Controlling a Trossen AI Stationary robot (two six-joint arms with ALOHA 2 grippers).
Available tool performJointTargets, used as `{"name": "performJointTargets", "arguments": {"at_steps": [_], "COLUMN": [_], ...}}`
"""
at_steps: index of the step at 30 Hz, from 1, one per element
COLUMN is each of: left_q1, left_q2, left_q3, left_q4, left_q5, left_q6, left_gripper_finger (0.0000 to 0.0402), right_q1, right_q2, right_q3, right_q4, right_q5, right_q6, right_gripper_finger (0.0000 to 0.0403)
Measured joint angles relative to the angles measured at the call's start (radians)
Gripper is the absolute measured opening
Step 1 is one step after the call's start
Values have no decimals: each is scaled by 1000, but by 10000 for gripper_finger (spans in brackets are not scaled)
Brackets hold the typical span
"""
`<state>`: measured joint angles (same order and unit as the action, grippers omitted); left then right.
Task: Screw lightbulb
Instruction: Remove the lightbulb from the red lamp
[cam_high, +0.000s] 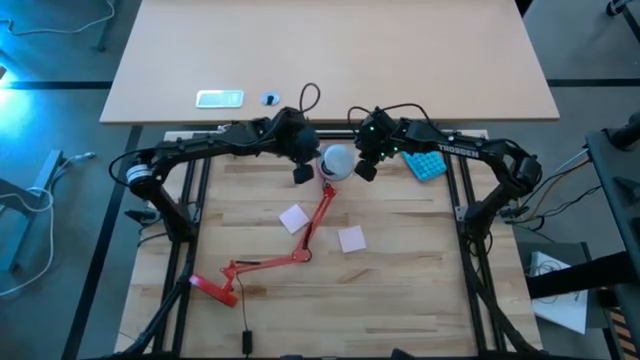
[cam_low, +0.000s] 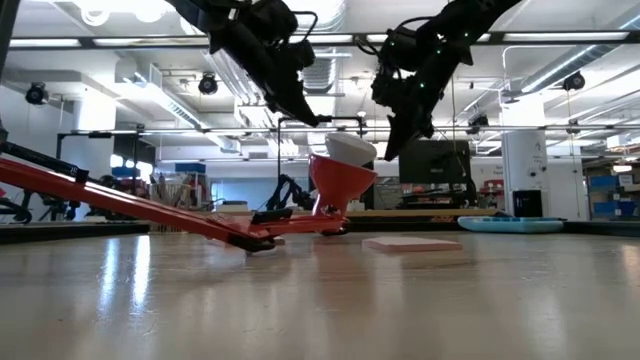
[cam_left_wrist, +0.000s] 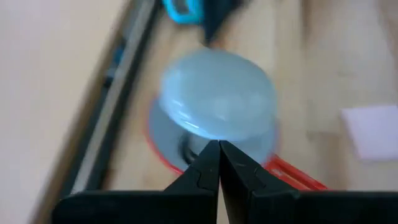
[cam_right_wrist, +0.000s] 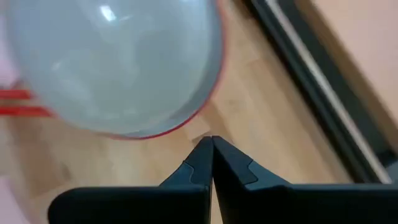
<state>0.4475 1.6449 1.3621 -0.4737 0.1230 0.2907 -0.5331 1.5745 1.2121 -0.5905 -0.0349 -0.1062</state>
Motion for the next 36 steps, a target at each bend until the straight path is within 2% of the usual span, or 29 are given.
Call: {"name": "performJointTargets", "arguments": {"at_steps": [3,7,13,19,21,25,30,36], "left_q1": [15,30,26,3,0,3,28,53], "left_q2": [1,26,65,58,44,21,24,64], "left_q3": [1,1,0,1,0,0,0,0], "left_q4": [30,96,113,36,17,11,30,137], "left_q5": [-59,-71,-38,3,7,-18,-121,-132], "left_q6": [-2,-2,-13,-13,-13,-13,6,9], "left_gripper_finger": [0,0,0,0,0,0,0,0], "right_q1": [8,30,31,9,0,-3,3,10], "right_q2": [-1,10,22,23,23,23,24,60], "right_q3": [0,-3,-4,10,20,35,35,30], "right_q4": [-8,16,48,61,53,22,-10,12], "right_q5": [-114,-302,-250,-60,-33,-44,-147,-176], "right_q6": [2,1,-1,-23,-24,-23,-1,-1], "right_gripper_finger": [2,2,2,2,2,2,2,2]}}
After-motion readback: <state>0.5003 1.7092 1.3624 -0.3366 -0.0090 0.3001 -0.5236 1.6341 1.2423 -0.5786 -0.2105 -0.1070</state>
